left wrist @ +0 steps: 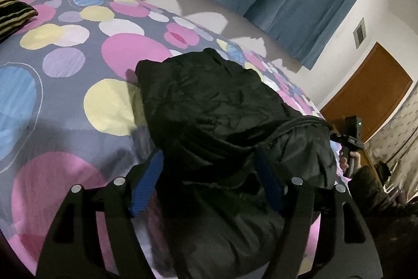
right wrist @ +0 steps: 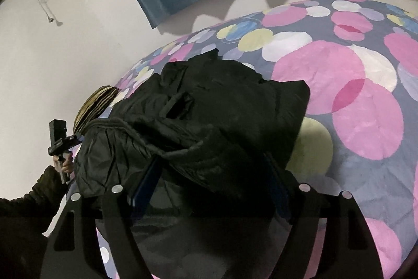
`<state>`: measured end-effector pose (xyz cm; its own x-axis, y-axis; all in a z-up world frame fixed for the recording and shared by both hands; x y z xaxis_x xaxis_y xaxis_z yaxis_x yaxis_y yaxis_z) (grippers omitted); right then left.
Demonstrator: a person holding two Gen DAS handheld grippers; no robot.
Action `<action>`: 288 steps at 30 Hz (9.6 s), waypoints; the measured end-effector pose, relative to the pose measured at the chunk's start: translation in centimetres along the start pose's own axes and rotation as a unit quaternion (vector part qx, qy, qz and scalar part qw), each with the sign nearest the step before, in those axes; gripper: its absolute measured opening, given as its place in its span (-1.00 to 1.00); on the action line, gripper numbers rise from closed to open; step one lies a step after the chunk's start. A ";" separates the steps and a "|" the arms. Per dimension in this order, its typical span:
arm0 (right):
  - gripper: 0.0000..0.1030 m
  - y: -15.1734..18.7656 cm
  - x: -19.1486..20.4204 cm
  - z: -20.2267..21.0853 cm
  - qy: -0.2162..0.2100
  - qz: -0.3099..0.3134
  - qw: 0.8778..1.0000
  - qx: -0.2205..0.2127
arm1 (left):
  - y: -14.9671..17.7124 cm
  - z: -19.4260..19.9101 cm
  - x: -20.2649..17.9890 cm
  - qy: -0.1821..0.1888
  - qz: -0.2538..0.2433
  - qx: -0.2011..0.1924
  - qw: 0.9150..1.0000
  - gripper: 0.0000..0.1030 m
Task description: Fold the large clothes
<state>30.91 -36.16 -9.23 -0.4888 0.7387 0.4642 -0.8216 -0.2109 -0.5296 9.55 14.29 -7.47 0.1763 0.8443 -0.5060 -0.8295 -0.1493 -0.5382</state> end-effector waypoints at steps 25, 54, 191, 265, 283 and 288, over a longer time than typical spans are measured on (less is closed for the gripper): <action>-0.77 0.3 2.5 3.2 0.081 -0.011 0.996 -0.046 | -2.2 1.1 -4.7 -0.110 -0.064 -0.025 0.992 -0.69; -0.79 -15.6 -6.7 -4.6 0.150 -0.106 0.983 -0.027 | -23.1 -10.6 2.4 -0.261 -0.009 0.001 0.965 -0.80; -0.59 18.4 2.9 1.5 -0.050 -0.371 0.919 -0.121 | 14.0 -0.4 -2.0 0.029 0.310 -0.042 0.949 -0.58; 0.46 4.0 22.4 -12.5 0.005 -0.097 0.992 0.082 | 7.9 -2.3 2.0 -0.019 0.097 0.071 0.993 0.95; 0.48 7.9 24.1 -10.4 -0.006 -0.088 0.995 0.055 | 7.6 -2.2 1.8 -0.008 0.103 0.078 0.992 0.95; 0.49 9.8 24.3 -10.9 -0.014 -0.088 0.993 0.079 | 7.5 -1.7 1.9 -0.004 0.116 0.071 0.991 0.95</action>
<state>14.14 -13.34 -10.88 -0.3402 0.7559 0.5594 -0.9295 -0.1804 -0.3216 4.52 13.88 -13.61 -0.0314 0.8002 -0.5989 -0.9134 -0.2663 -0.3079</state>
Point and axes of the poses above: each gripper's, at about its wrist camera, not at the fingertips, and z roughly against the way its jaws point, x to its left, y to its underside, the point moved 7 cm from there along -z, roughly the way its jaws point, and after that the axes turned 12 degrees about x, right-handed, at the moved point
